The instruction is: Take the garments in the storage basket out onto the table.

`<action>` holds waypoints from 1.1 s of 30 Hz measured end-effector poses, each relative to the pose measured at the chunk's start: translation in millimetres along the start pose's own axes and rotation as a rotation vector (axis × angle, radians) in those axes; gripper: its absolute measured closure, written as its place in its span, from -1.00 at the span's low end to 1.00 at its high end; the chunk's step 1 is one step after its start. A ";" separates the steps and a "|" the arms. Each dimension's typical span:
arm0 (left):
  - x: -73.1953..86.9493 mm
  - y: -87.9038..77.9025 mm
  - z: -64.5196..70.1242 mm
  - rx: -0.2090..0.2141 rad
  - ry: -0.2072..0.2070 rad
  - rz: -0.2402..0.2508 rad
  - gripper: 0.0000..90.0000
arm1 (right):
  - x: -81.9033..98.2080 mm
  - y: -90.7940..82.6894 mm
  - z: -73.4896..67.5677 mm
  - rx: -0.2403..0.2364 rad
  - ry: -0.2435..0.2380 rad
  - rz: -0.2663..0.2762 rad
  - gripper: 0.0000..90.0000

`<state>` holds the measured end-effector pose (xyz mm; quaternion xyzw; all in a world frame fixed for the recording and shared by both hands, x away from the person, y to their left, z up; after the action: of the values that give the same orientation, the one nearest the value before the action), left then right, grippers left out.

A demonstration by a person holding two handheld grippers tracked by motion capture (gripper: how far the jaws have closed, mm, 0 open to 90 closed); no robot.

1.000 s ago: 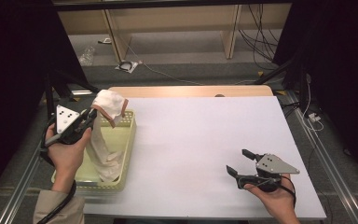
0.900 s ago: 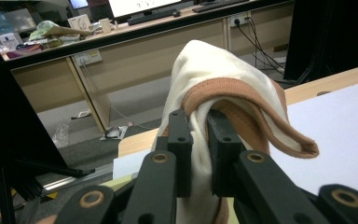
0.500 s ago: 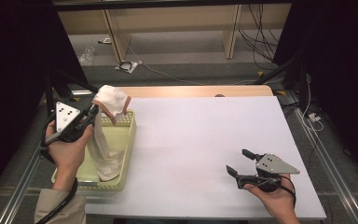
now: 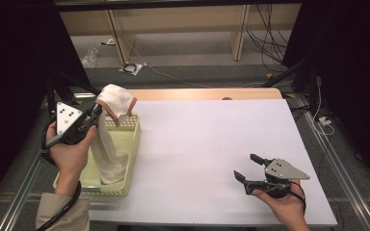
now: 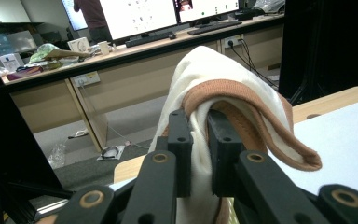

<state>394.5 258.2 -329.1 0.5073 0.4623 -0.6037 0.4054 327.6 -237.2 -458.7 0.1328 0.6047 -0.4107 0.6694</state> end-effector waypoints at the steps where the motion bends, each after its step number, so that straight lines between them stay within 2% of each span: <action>1: -0.8 0.0 0.2 0.001 -0.002 0.004 0.80 | 0.0 0.2 0.1 0.000 -0.002 0.002 -0.57; 33: -27.9 4.6 18.8 0.047 0.024 0.048 0.80 | 0.2 0.6 -0.1 -0.003 0.004 0.000 -0.56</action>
<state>398.7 239.4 -301.1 0.5348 0.4407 -0.5984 0.4021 327.9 -236.8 -459.1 0.1326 0.6065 -0.4095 0.6685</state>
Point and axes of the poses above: each handheld gripper's, and its own axes: y roughly forward along the jaws, x roughly out of its underside, z roughly to its right, the point moved 2 cm from there along y, roughly forward along the jaws, and after that the axes turned 13 degrees about -y, right-handed, at the moved point
